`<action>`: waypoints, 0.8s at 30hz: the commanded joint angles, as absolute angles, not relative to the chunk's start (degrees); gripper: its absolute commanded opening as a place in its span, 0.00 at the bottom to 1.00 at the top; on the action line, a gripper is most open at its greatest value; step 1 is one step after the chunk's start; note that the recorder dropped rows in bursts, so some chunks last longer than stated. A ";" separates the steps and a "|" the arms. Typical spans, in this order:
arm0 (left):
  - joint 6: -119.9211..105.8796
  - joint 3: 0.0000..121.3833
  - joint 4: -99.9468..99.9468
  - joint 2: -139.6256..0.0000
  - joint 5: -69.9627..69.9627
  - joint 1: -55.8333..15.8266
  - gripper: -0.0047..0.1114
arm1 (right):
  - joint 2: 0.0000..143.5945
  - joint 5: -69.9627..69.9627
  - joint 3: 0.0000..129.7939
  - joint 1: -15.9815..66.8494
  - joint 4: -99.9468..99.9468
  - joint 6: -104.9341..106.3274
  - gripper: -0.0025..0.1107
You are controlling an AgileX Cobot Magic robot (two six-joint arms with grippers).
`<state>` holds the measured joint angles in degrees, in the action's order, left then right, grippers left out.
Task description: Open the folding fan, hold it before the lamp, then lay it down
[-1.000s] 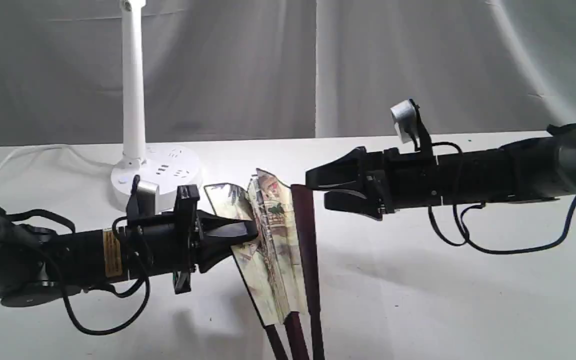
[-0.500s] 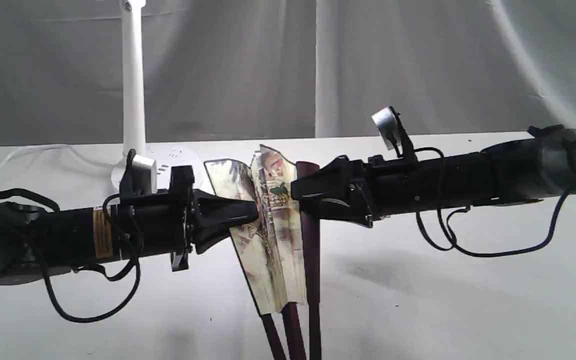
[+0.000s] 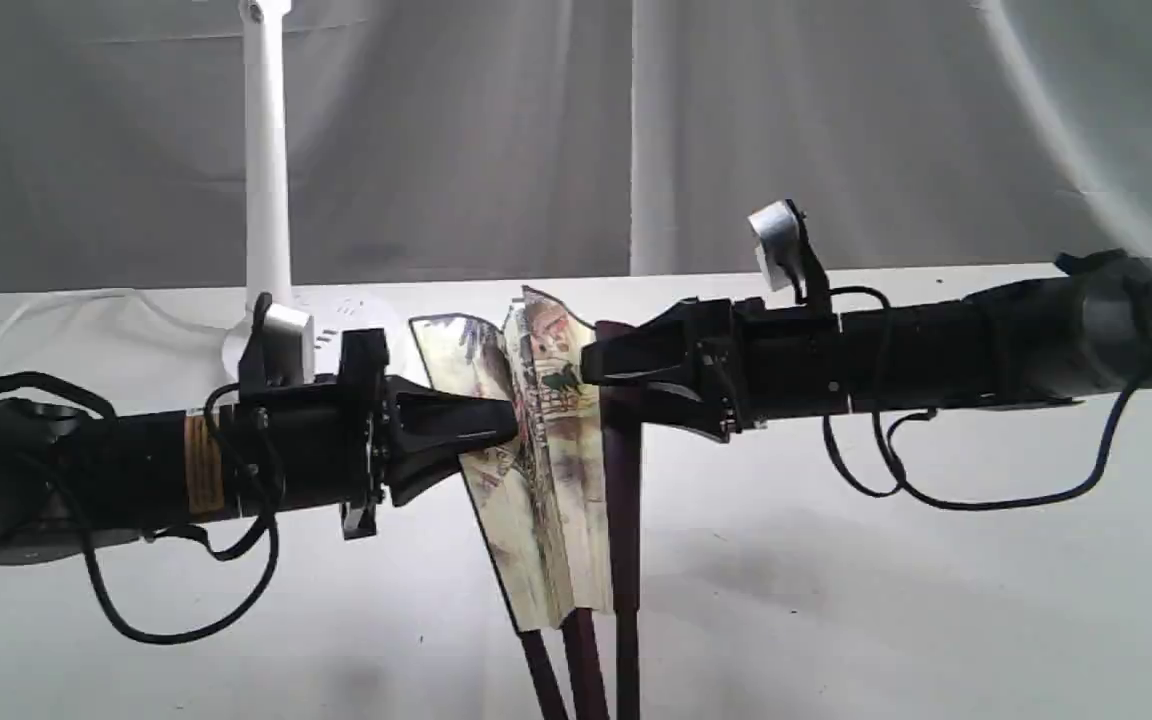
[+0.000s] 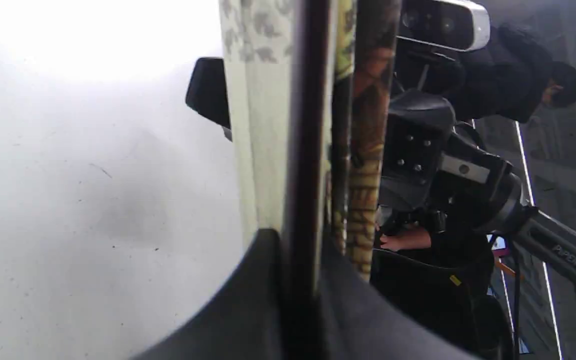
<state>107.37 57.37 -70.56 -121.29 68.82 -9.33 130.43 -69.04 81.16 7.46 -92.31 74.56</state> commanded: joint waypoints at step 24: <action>107.41 57.65 -70.00 -120.92 69.96 -9.34 0.04 | 129.70 -69.96 81.43 8.62 -94.41 74.44 0.02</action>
<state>106.96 57.37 -71.09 -121.29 67.96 -9.33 130.43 -70.36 81.16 8.65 -96.06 73.08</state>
